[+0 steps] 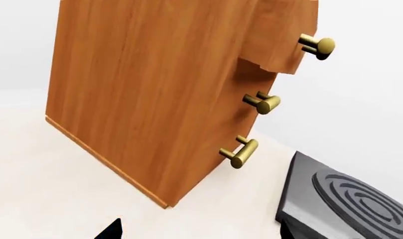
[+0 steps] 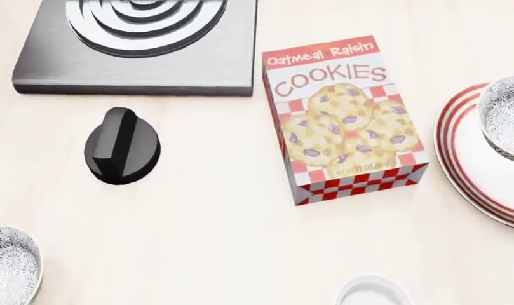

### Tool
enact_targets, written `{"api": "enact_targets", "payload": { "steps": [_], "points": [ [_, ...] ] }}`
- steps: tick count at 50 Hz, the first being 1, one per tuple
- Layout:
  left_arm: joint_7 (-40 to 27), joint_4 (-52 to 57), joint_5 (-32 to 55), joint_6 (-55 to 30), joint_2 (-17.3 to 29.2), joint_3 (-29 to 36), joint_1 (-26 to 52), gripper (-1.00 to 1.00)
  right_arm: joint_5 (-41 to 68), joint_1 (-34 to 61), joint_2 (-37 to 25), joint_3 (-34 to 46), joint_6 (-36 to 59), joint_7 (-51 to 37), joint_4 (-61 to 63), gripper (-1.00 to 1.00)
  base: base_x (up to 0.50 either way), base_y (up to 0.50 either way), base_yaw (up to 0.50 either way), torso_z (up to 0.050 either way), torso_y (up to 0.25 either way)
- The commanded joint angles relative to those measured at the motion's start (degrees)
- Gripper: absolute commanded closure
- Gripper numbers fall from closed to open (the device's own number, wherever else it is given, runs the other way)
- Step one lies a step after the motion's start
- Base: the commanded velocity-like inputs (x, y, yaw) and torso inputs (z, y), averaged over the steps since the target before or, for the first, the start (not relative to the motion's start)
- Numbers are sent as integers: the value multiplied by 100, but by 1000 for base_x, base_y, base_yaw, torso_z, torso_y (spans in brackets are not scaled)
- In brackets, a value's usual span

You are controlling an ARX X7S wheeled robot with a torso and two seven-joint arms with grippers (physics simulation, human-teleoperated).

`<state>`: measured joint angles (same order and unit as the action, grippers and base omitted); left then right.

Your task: Pick the akita bowl from table center and place it on the plate.

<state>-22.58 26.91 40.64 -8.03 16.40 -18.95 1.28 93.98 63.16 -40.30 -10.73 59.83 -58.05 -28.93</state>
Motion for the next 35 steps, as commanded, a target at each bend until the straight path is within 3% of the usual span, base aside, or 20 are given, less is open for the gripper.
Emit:
{"api": "enact_targets", "payload": {
  "steps": [1, 13, 35],
  "points": [
    [-11, -18, 96, -3, 17, -15, -1, -100, 49, 204, -27, -13, -32, -29, 4, 100, 0, 0, 0, 0, 0],
    [-28, 13, 129, 7, 27, -3, -33, -100, -69, 335, -25, 50, -138, 115, -254, 100, 0, 0, 0, 0, 0],
    [-68, 156, 258, 32, 92, -79, -146, -100, -920, 548, 75, 571, -659, 1258, -1543, 100, 0, 0, 0, 0, 0]
  ]
}}
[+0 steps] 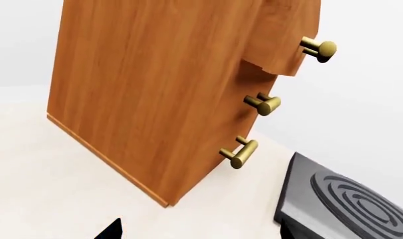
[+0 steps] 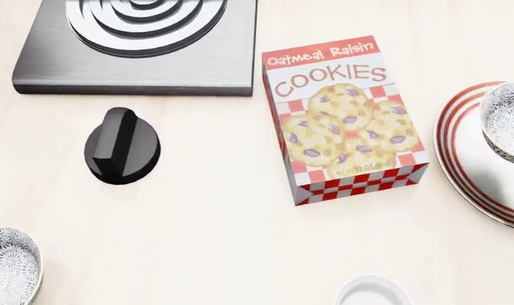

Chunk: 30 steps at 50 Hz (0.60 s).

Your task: Pick the akita bowl from table center and place it on the plate.

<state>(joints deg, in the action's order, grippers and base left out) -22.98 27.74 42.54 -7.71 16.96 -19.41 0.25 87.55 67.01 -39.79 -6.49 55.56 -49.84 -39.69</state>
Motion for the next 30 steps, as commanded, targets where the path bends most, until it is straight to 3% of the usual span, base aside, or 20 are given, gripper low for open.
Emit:
{"api": "enact_targets", "payload": {
  "steps": [1, 30],
  "points": [
    [-31, 76, 71, 0, 39, -34, -44, -100, -295, 180, 21, 157, -247, 457, -497, 100, 0, 0, 0, 0, 0],
    [-75, 171, 138, 13, 95, -11, -75, -100, -775, 423, 104, 492, -590, 923, -972, 100, 0, 0, 0, 0, 0]
  ]
}}
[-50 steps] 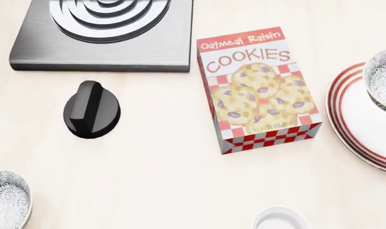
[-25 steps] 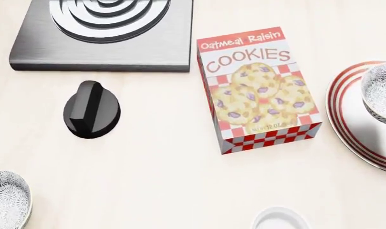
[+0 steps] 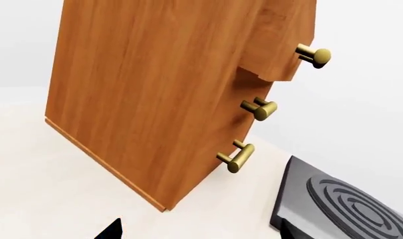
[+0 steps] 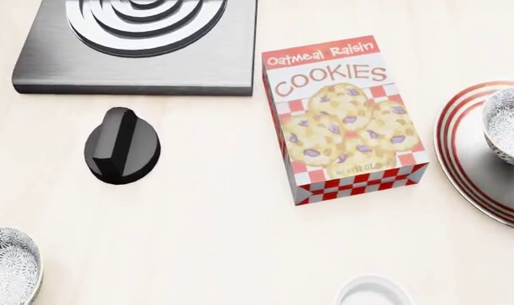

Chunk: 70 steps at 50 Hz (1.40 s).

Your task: Pick the akita bowl from table center and place it on the plate.

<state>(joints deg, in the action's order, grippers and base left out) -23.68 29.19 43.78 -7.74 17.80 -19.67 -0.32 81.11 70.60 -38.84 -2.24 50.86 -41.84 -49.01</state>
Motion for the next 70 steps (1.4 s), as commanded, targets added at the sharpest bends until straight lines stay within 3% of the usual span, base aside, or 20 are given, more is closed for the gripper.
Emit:
{"api": "enact_targets", "payload": {
  "steps": [1, 11, 20, 26, 44, 70],
  "points": [
    [3, 18, 11, 23, 9, 20, -19, -100, -152, 46, 8, 68, -158, 96, -25, -100, 0, 0, 0, 0, 0],
    [6, 24, 18, 56, 15, 20, -48, -100, 68, -265, 64, -329, -555, -119, 481, -100, 0, 0, 0, 0, 0],
    [-1, 35, 37, 67, 39, 12, -64, -100, 191, -1175, 287, -1359, -2023, -331, 2183, -100, 0, 0, 0, 0, 0],
    [-15, 37, 46, 66, 53, 11, -67, -100, 134, -1450, 426, -1605, -2445, -355, 3068, -100, 0, 0, 0, 0, 0],
    [-48, 89, 67, 52, 93, 63, -45, -100, 198, -1503, 324, -1509, -2288, -706, 5081, -100, 0, 0, 0, 0, 0],
    [-41, 110, 63, 97, 121, 119, -60, -100, 992, -1297, 135, -1178, -1685, -1231, 6761, -100, 0, 0, 0, 0, 0]
  ]
}}
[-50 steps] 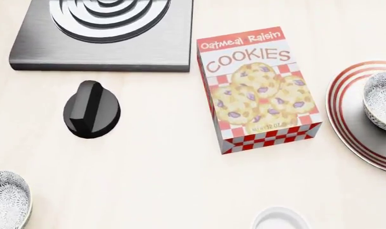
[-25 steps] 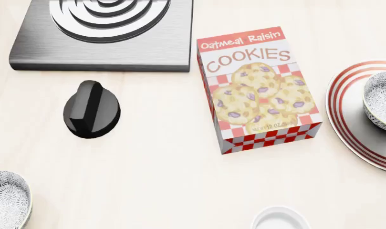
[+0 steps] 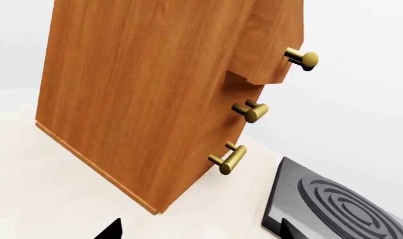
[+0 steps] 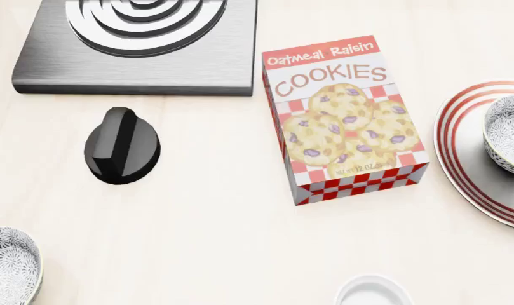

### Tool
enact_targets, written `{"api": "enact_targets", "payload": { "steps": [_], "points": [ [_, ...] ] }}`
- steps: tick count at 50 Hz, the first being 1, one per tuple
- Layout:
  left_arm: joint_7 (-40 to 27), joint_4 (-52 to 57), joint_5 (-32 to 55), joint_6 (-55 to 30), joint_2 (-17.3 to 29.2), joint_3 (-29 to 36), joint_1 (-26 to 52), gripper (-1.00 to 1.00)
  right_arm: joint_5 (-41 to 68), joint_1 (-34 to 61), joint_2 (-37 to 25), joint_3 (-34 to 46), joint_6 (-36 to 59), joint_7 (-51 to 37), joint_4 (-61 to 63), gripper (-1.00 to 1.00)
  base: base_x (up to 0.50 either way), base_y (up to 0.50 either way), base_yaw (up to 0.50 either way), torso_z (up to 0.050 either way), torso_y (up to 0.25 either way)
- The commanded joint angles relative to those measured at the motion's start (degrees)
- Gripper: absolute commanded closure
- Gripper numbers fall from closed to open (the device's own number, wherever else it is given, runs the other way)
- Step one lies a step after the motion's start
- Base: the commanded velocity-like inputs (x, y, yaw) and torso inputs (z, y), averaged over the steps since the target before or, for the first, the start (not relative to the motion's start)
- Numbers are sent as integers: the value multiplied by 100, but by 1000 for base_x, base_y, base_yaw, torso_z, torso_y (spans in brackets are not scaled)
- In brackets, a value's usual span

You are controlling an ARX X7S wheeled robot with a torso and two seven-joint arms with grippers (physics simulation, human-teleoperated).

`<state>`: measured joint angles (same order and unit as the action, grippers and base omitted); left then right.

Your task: Pick the akita bowl from table center and place it on the plate.

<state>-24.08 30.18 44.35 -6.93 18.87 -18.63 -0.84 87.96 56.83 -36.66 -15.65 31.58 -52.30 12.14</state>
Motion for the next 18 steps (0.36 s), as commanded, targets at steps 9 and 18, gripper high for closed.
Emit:
{"api": "enact_targets", "payload": {
  "steps": [9, 18],
  "points": [
    [-33, 14, 24, 12, 27, 20, 10, -100, 293, 98, -117, 210, 273, -126, 714, -100, 0, 0, 0, 0, 0],
    [-43, 19, 29, 15, 38, 37, 17, -100, 339, 104, -135, 218, 285, -117, 716, -100, 0, 0, 0, 0, 0]
  ]
}}
